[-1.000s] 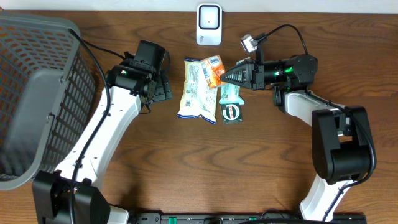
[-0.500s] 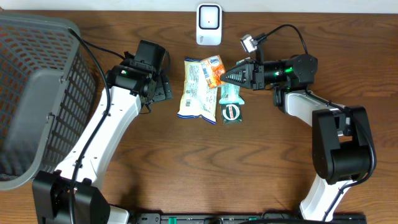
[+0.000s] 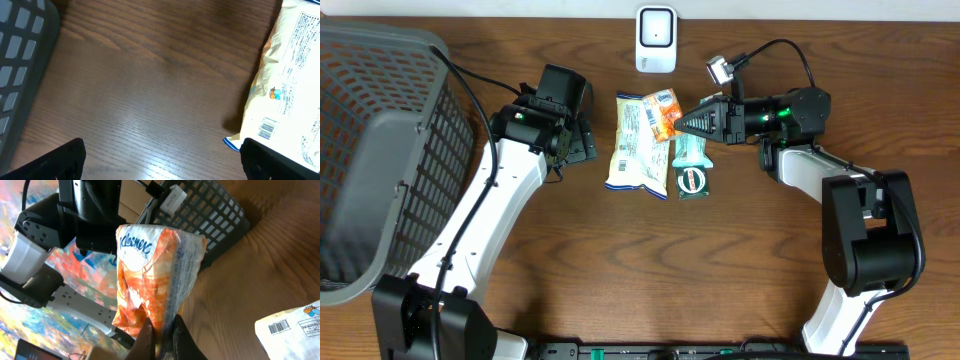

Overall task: Scan the item barcode
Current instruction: 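Hold the orange Kleenex pack under the scanner with the right gripper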

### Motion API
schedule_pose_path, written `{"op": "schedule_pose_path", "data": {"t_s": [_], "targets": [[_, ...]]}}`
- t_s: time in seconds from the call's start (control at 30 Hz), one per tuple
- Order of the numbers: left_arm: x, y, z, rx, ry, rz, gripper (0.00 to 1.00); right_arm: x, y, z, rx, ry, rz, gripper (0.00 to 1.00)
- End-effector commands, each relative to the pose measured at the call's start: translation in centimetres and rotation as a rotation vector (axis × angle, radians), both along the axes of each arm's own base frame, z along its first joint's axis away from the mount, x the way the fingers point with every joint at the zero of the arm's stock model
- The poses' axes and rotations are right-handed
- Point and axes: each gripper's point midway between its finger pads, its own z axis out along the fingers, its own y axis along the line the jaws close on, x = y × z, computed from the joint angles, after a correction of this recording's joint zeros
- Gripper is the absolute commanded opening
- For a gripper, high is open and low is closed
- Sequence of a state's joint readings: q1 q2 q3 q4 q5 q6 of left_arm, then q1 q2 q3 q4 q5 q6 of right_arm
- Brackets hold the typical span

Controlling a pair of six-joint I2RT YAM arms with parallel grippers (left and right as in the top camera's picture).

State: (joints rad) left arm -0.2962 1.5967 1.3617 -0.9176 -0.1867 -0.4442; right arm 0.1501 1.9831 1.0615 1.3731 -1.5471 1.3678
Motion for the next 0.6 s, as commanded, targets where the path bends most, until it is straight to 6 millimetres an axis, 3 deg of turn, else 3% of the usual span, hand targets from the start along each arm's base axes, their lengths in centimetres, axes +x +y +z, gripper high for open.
{"op": "schedule_pose_path", "data": {"t_s": [0.0,0.13,0.27,0.47,0.57], "targets": [[0.0,0.3,0.5,0.014,-0.012,0.002,0.97,-0.3,0.0,0.3,-0.002,-0.03,0.014,0.01],[0.0,0.3,0.5,0.015,-0.012,0.002,0.98,0.7,0.1,0.5,0.022,-0.039,-0.04,0.01],[0.0,0.3,0.5,0.015,-0.012,0.002,0.98,4.3,-0.1,1.3,0.088,0.017,-0.235,0.01],[0.0,0.3,0.5,0.015,-0.012,0.002,0.98,10.0,-2.5,2.7,0.192,0.031,-0.574,0.01],[0.0,0.3,0.5,0.015,-0.012,0.002,0.97,12.0,-3.5,2.2,0.192,0.019,-0.704,0.01]]}}
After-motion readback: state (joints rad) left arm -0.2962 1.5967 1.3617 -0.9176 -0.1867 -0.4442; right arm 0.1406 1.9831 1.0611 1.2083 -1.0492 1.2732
